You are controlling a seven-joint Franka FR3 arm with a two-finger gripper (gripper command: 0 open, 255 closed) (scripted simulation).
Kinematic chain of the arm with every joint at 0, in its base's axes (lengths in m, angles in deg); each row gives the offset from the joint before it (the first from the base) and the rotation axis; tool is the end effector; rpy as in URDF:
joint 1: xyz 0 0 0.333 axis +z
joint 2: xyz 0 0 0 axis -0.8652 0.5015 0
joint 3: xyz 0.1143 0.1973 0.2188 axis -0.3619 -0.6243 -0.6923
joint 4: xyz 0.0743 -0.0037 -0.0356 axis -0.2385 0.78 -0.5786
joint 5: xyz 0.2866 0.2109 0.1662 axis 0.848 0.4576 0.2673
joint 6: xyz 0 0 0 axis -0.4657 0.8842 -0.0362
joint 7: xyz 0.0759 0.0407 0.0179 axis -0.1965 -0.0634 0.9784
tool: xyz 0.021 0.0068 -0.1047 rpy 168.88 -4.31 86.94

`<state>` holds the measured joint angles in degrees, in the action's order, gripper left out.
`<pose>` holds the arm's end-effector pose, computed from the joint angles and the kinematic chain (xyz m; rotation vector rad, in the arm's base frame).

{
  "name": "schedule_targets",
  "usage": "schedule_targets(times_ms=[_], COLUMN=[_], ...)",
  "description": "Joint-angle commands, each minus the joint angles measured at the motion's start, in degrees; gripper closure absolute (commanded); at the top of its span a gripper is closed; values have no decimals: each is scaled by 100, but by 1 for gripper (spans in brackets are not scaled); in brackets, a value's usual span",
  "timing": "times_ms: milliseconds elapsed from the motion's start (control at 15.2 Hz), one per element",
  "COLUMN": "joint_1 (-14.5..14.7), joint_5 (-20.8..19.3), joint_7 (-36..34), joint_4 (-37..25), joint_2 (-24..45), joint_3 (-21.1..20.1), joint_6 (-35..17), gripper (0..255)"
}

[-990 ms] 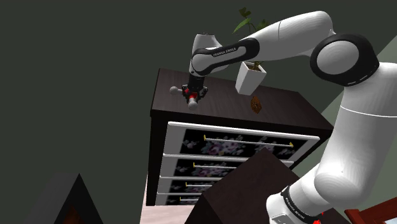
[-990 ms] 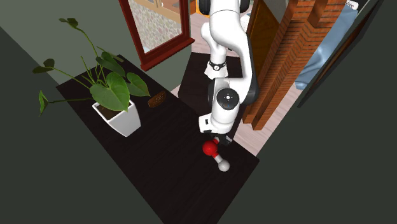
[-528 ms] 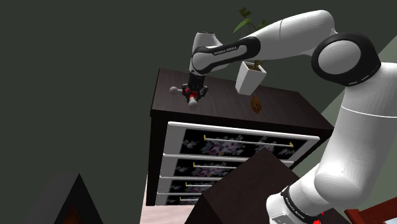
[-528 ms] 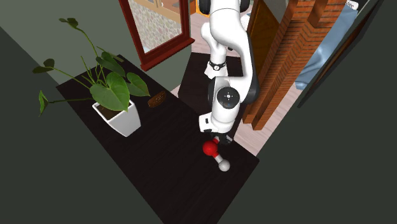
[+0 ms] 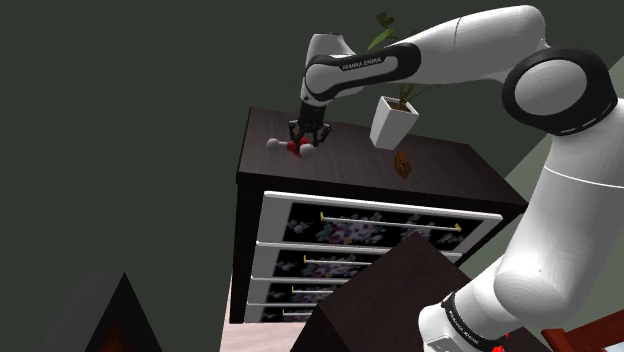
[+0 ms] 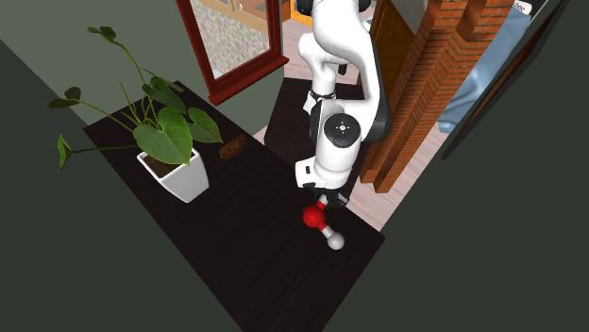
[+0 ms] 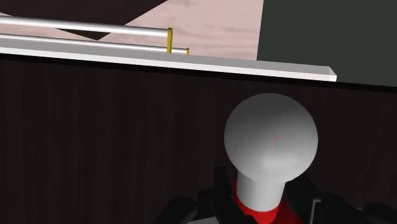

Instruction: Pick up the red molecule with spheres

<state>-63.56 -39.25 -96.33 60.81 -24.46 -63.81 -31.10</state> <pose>0.6410 0.0628 0.3561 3.0130 -0.7893 -0.0943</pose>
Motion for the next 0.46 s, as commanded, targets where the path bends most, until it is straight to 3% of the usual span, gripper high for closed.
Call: schedule_targets(times_ms=[0,396], joint_1=[-4,-9], joint_5=[12,40], joint_7=[12,30], joint_4=[-85,-246], joint_2=[-46,-162], joint_3=[-4,-15], joint_6=[130,405], gripper=[255,255])
